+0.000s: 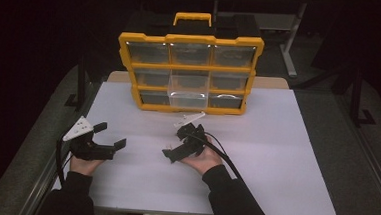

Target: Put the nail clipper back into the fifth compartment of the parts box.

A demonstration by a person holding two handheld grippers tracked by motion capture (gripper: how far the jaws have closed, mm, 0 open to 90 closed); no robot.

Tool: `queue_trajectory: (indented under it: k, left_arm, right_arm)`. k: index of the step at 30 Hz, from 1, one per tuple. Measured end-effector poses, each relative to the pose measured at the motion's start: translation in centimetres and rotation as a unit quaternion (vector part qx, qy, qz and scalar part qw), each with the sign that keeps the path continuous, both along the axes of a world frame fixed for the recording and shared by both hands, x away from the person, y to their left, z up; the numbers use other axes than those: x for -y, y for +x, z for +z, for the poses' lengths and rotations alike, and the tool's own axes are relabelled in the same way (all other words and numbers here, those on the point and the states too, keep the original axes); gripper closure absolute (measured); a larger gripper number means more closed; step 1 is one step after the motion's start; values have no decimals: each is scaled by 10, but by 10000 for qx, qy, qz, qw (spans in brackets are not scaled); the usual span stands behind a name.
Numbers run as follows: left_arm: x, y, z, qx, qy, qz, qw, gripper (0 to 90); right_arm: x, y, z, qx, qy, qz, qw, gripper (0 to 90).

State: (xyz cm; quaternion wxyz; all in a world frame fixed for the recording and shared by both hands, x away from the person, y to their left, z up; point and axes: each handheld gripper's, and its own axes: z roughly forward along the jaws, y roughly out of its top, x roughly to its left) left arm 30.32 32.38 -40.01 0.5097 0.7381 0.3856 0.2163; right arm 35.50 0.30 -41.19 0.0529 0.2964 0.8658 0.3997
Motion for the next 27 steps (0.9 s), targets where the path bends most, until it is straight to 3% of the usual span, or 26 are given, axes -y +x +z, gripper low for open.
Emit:
queue_trajectory:
  k: [15,16,23,27]
  left_arm:
    - [0,0,0,21,-45,-27,10000,0]
    - [0,0,0,18,-47,-26,10000,0]
    - [0,0,0,20,-44,-23,10000,0]
    - [-1,0,0,8,-30,-32,10000,0]
  right_arm:
    - [-12,1,-10,-105,-250,15,9996,11]
    - [-13,-1,-11,-104,-253,82,9996,62]
    - [-16,-2,-14,-197,-213,116,9995,166]
    - [-18,0,-19,-400,-327,87,9986,242]
